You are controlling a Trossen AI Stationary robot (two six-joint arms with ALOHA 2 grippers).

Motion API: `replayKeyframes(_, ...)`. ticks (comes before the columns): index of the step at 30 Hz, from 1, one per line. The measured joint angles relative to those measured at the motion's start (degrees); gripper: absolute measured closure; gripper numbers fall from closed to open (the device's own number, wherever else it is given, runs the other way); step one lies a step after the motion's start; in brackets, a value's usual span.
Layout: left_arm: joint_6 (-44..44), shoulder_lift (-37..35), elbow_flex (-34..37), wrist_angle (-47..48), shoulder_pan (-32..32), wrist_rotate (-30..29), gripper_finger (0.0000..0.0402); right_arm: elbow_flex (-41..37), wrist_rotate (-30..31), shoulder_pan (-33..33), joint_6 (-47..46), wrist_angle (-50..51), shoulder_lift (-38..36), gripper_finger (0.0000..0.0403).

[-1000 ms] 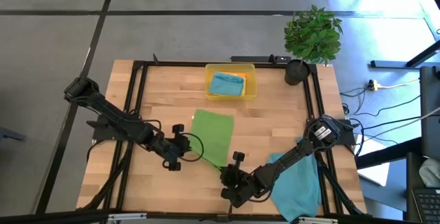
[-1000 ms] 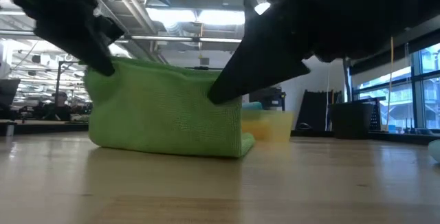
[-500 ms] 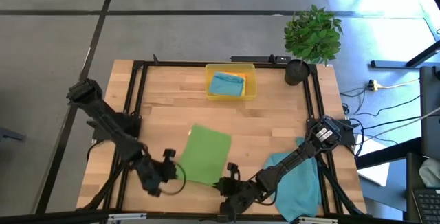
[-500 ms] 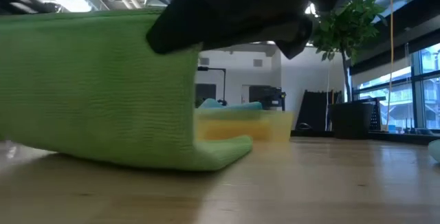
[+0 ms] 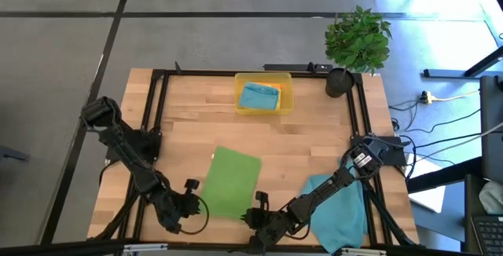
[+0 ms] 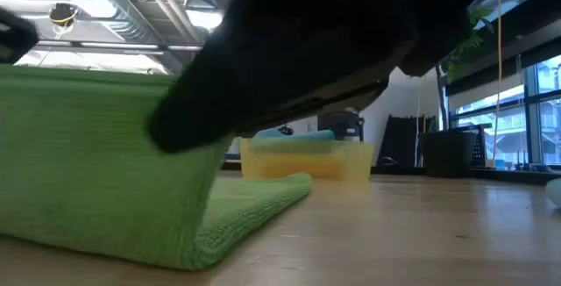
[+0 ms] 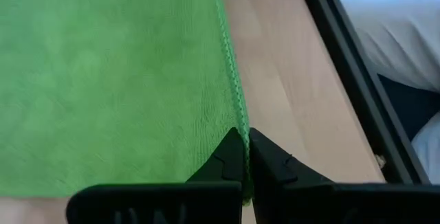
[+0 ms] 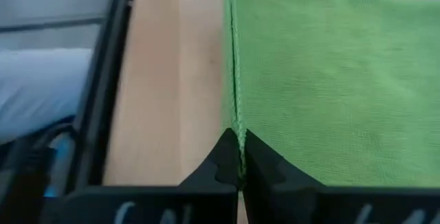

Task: Fold microfiber towels
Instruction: Fold the green microfiber cloth

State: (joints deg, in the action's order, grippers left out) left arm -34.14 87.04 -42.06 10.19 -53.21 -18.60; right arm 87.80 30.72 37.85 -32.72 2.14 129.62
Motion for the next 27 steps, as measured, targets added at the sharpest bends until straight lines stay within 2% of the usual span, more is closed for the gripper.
replayKeyframes(2, 1.8, -1.4, 0.0, 0.3, 1.2, 0.2, 0.0401, 0.7, 2.0, 0.0, 0.1, 2.9, -0.4, 0.0401)
replayKeyframes(4, 2.2, -3.2, -0.2, 1.7, 2.5, -0.3, 0.0401, 2.1, 4.5, 0.1, -2.3, 9.9, -1.5, 0.0401)
replayKeyframes(8, 3.4, -6.5, -3.0, 11.2, 4.0, -5.5, 0.0401, 6.7, 12.3, 1.0, -9.5, 25.8, -3.2, 0.0401)
replayKeyframes(11, 6.2, -9.0, -4.8, 16.5, 6.5, -7.5, 0.0401, 9.4, 15.3, 0.9, -12.5, 33.9, -3.5, 0.04)
replayKeyframes(18, 14.5, -10.9, -4.7, 23.0, 16.8, -5.2, 0.0401, 10.2, 11.3, -4.2, -19.1, 40.7, -3.6, 0.04)
replayKeyframes(22, 19.3, -10.5, -3.8, 23.5, 22.9, -3.2, 0.0401, 10.1, 12.9, -6.6, -24.2, 44.3, -3.6, 0.0399)
replayKeyframes(27, 25.6, -10.6, -1.4, 22.6, 29.2, -2.8, 0.0401, 10.1, 10.5, -9.6, -25.9, 46.2, -3.4, 0.0399)
